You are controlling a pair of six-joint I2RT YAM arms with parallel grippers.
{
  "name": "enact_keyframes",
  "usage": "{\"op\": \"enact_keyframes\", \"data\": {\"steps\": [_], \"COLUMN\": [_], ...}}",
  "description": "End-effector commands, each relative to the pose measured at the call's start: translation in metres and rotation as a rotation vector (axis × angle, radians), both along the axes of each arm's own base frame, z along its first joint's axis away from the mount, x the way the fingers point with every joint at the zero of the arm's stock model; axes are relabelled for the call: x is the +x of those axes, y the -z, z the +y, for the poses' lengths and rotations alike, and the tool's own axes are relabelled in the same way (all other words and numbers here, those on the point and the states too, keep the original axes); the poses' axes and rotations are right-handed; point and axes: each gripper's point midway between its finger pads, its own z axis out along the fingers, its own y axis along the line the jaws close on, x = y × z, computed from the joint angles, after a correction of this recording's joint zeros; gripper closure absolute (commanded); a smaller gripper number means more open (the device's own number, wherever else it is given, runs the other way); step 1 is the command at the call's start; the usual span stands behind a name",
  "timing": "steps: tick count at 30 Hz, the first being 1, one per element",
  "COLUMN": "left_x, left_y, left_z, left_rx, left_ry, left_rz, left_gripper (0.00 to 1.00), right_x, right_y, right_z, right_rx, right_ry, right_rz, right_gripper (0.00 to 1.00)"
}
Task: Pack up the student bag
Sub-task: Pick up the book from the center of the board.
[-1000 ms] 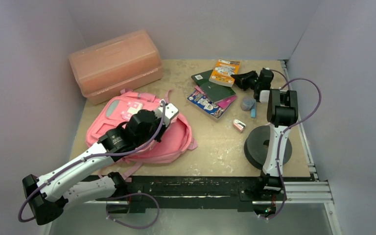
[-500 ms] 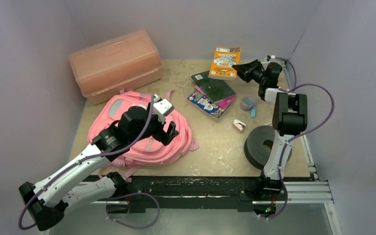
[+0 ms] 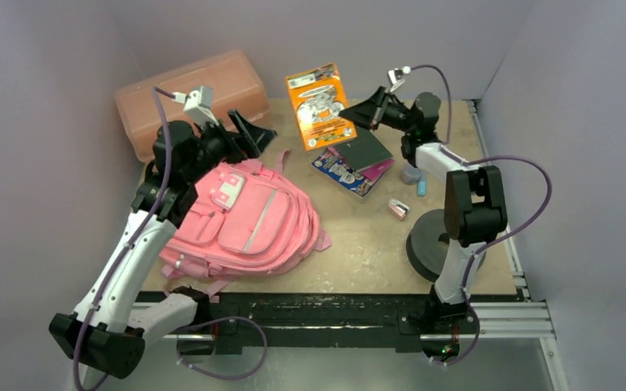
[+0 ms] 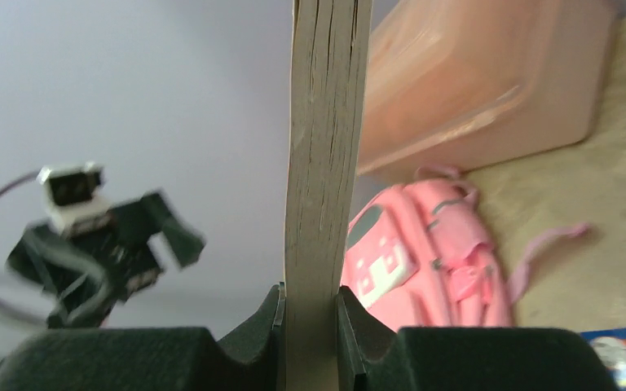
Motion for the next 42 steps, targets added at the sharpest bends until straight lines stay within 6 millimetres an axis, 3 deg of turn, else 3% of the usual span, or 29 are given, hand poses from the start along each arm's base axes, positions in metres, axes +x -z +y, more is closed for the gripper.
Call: {"op": "enact_keyframes", "data": {"steps": [1, 4, 10, 16, 22, 24, 27, 30, 32, 34, 37, 42], "left_x": [0.032, 0.037, 0.033, 0.03, 0.032, 0.034, 0.035, 0.034, 0.031, 0.029, 0.028, 0.029], "left_y": [-0.006, -0.001, 0.018, 0.022, 0.019, 0.019, 0.018, 0.018, 0.01, 0.008, 0.012, -0.002], "left_z": [0.015, 0.014, 0.017, 0.023, 0.03, 0.029, 0.03, 0.034, 0.036, 0.037, 0.039, 0.036], "left_rx": [-0.284, -0.329, -0.311, -0.319, -0.419, -0.443, -0.488, -0.575, -0.63, -0.651, -0.696, -0.806], "left_ry": [-0.004, 0.065, 0.063, 0.048, 0.059, 0.08, 0.087, 0.067, 0.07, 0.07, 0.06, 0.104], "left_rz": [0.099, 0.044, 0.005, -0.011, -0.016, 0.001, 0.009, 0.01, -0.026, -0.036, -0.019, -0.023], "left_gripper": [0.08, 0.08, 0.14, 0.38, 0.8, 0.89, 1.0, 1.0, 1.0, 1.0, 1.0, 1.0], "right_x": [-0.06, -0.085, -0.111, -0.115, -0.112, -0.11, -0.105, -0.096, -0.102, -0.108, -0.123, -0.142], "right_y": [-0.06, -0.061, -0.057, -0.04, -0.031, -0.028, -0.025, -0.01, -0.014, -0.017, -0.014, -0.008], "right_z": [0.059, 0.09, 0.116, 0.122, 0.121, 0.122, 0.119, 0.111, 0.104, 0.1, 0.114, 0.133], "right_rx": [0.006, 0.016, 0.088, 0.125, 0.127, 0.109, 0.097, 0.115, 0.185, 0.241, 0.25, 0.332], "right_ry": [-0.229, -0.335, -0.459, -0.513, -0.458, -0.433, -0.342, -0.188, -0.11, -0.053, -0.009, 0.099], "right_rz": [-0.233, -0.25, -0.231, -0.181, -0.125, -0.108, -0.071, 0.034, 0.052, 0.069, 0.097, 0.19], "right_gripper": [1.0, 1.0, 1.0, 1.0, 0.98, 0.9, 0.61, 0.3, 0.17, 0.09, 0.02, 0.01]}}
